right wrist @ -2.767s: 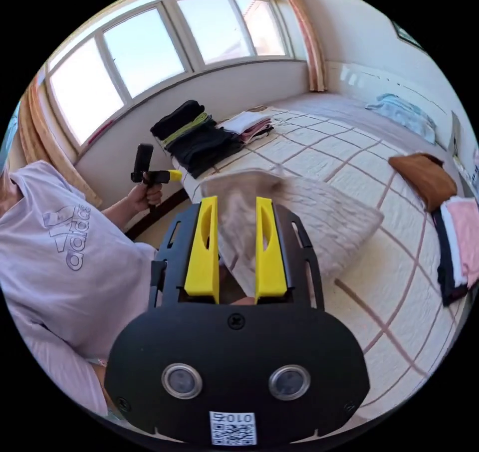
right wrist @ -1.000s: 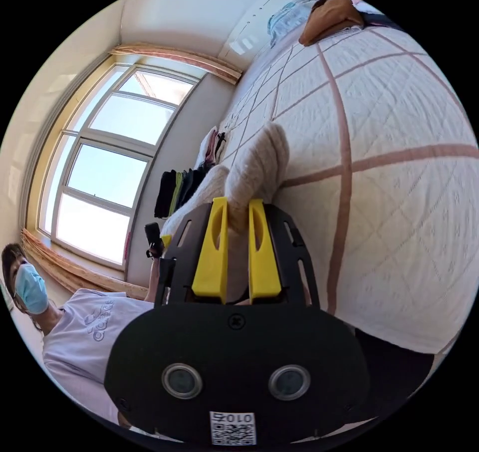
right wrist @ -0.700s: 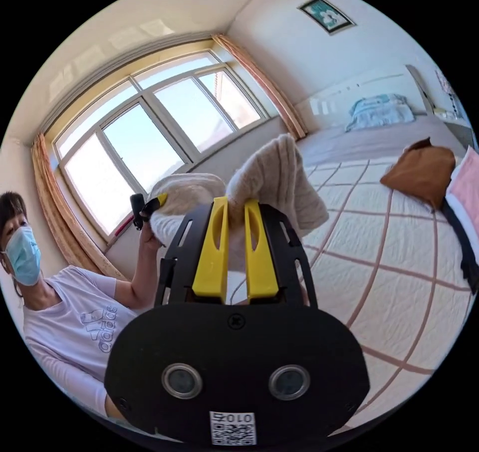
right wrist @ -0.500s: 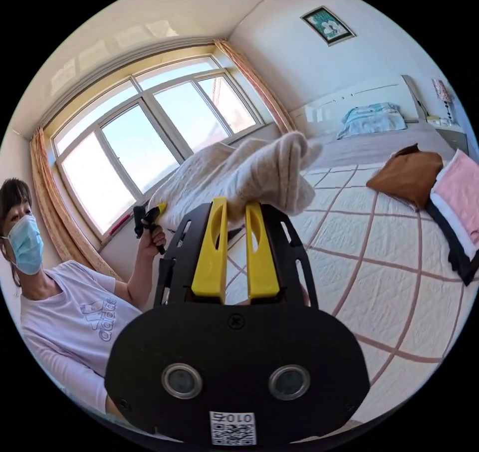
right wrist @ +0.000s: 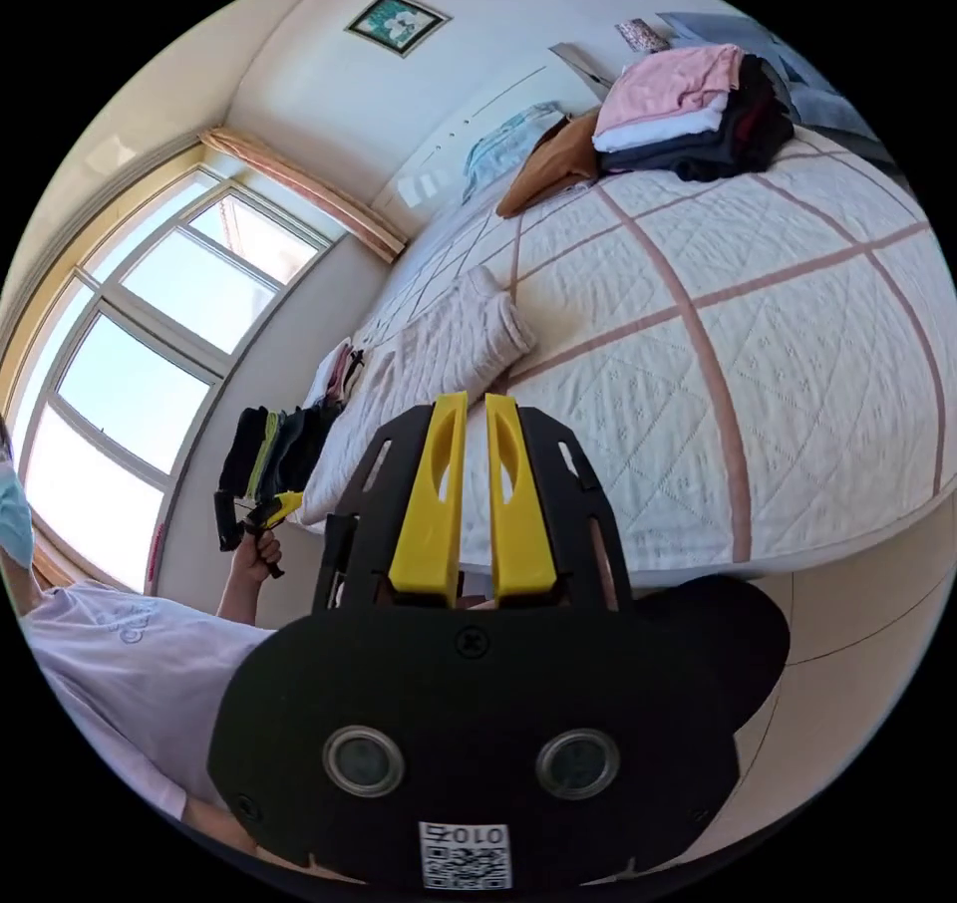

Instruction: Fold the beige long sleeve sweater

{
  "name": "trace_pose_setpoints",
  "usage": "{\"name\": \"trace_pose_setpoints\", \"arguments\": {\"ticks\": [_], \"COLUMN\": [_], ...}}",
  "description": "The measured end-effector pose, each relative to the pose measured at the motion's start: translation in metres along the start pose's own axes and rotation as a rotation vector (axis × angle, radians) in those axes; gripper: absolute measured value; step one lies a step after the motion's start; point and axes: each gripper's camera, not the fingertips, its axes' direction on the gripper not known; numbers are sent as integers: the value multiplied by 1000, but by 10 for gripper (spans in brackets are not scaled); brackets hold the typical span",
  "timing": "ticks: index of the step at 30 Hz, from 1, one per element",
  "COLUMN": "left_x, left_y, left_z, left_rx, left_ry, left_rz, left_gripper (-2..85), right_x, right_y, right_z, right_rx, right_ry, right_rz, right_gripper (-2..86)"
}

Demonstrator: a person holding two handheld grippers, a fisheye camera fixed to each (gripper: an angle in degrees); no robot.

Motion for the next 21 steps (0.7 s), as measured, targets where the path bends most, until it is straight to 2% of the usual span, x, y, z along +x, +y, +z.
{"name": "trace_pose_setpoints", "arguments": {"ticks": [4, 7, 13, 18, 21], "left_x": [36, 30, 10, 9, 8], "left_y": [-69, -107, -123, -99, -96], "left_z": [6, 33, 70, 49, 40], "left_rx": [20, 21, -79, 49, 64], "left_ry": [-276, -417, -310, -262, -250], "left_rz": [162, 148, 42, 39, 49], "left_gripper": [140, 132, 79, 30, 46], "right_x": [-53, -81, -103, -108, -116], "right_y": [-1, -3, 12, 25, 23], "right_z": [4, 7, 14, 33, 50], "right_rx": [17, 22, -17, -70, -110], "right_ry": [16, -79, -104, -103, -88], "right_rz": [-192, -269, -287, -290, -296], "right_gripper": [58, 60, 54, 41, 43]}}
